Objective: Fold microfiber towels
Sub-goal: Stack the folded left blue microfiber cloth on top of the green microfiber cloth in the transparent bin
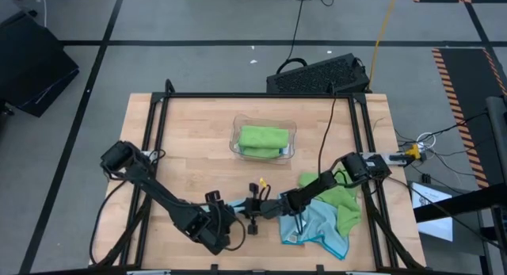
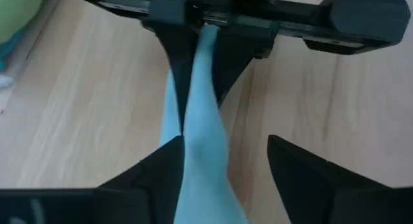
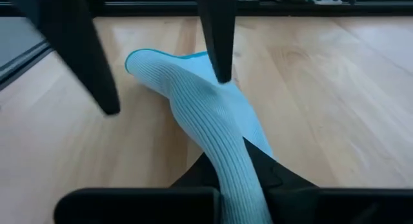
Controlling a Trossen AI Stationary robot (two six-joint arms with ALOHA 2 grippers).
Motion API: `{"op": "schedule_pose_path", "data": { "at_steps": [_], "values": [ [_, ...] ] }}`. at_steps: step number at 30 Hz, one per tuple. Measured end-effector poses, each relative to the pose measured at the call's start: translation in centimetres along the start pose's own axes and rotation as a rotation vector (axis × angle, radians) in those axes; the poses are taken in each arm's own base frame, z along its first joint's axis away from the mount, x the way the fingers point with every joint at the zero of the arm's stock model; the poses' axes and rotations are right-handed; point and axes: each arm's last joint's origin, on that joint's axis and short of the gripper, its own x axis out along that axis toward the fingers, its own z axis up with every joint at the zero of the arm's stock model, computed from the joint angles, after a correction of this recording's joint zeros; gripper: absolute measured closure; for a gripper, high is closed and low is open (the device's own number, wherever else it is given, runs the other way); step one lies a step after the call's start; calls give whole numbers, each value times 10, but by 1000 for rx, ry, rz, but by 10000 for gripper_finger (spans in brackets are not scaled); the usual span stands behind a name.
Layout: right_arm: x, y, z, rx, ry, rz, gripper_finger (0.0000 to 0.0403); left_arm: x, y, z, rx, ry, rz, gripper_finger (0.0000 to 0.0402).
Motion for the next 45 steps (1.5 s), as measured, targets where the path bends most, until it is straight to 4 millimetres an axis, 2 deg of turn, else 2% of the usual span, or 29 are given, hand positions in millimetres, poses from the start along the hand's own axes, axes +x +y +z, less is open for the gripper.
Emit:
{"op": "schedule_pose_path", "data": {
  "at_steps": [6,15,18,24,27,31,36,42,45],
  "values": [
    [0,-1,-2,15,22,-6,394,18,-6,-9,-17,35,39,149],
    [1,-4,-2,36,26,-10,395,26,2,-24,-18,128,171,154],
    [1,-4,-2,37,29,5,395,27,3,-24,-10,143,165,203],
    [0,-4,1,36,32,10,391,27,8,-24,67,173,195,370],
    [-5,-5,11,30,46,-7,370,27,15,-22,99,180,249,378],
    [-23,-8,28,13,91,-58,315,24,34,-12,161,208,346,368],
    [-64,-19,44,-28,158,-171,256,20,63,22,255,229,417,380],
    [-124,-34,50,-12,89,-234,236,9,102,72,317,232,413,378],
    [-151,-40,41,-8,39,-226,235,-4,121,99,324,201,423,375]
  ]
}}
